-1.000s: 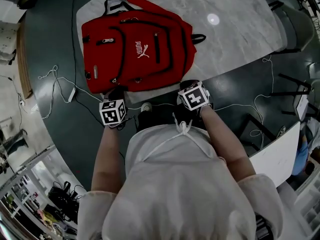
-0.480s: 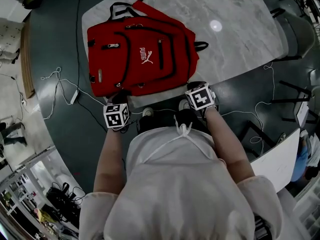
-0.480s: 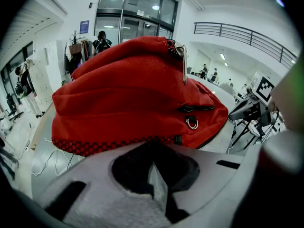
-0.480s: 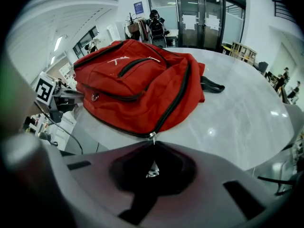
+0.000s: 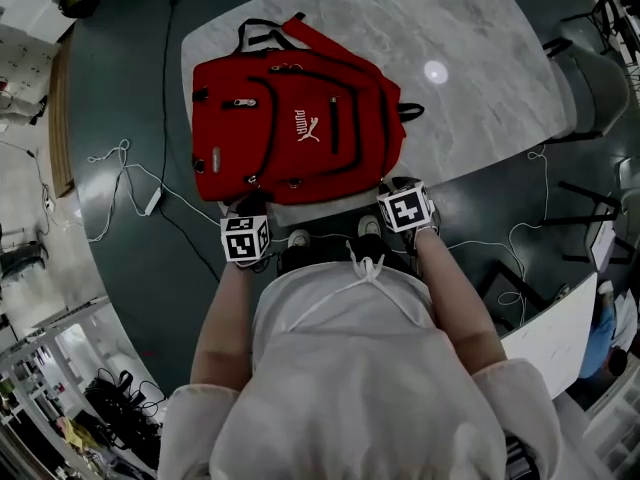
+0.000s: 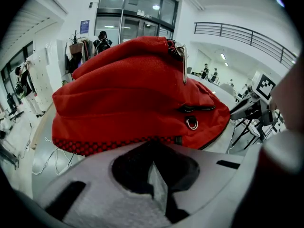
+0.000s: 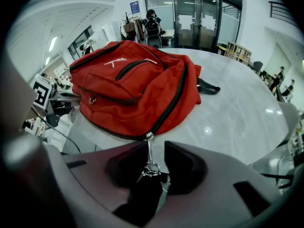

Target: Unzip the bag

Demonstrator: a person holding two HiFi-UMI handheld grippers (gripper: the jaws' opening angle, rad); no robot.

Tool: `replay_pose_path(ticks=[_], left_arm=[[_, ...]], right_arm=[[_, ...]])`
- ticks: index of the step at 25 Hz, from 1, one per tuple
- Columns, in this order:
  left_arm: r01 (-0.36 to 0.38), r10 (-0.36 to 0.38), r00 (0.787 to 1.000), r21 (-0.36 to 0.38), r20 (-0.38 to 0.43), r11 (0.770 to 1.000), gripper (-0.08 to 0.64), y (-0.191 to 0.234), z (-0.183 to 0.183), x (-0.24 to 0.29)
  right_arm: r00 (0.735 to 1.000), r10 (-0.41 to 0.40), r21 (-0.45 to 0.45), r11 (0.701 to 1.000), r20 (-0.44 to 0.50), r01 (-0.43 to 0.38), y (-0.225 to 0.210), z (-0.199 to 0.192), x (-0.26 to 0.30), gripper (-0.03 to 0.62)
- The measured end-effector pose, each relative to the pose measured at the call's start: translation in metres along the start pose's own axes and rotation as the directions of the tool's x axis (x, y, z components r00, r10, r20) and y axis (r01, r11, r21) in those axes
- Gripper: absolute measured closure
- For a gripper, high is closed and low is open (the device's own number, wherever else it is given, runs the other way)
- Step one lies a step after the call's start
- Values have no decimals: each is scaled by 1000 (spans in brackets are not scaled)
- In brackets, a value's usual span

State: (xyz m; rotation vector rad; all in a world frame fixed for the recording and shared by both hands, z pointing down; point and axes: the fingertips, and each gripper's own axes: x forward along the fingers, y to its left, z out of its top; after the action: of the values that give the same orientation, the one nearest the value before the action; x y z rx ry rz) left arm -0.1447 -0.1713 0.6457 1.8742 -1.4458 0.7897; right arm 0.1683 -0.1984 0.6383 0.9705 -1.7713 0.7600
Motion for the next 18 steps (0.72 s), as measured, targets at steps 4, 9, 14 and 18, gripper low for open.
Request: replay_pose_path(ticks=[4,9,14,18], left_arm=[[-30,30,1000,-45,-3,999,538,-6,2,-8],[5,3,995,-92,96,996,538,-23,29,-32],[97,-68,967,-110,246,989,538,-47,82,-59],[166,-139,923,-44,359,985,538,-79,134,-82]], right_arm=[[996,0,32,999,91,-3,5,21,-17,503],[979,24,53,998,203,-35,19,59,-43,511],[948,37,34,998,318,-51,37,99,-63,549],[914,67,-2,997,401,-72,53,131,-86,557]])
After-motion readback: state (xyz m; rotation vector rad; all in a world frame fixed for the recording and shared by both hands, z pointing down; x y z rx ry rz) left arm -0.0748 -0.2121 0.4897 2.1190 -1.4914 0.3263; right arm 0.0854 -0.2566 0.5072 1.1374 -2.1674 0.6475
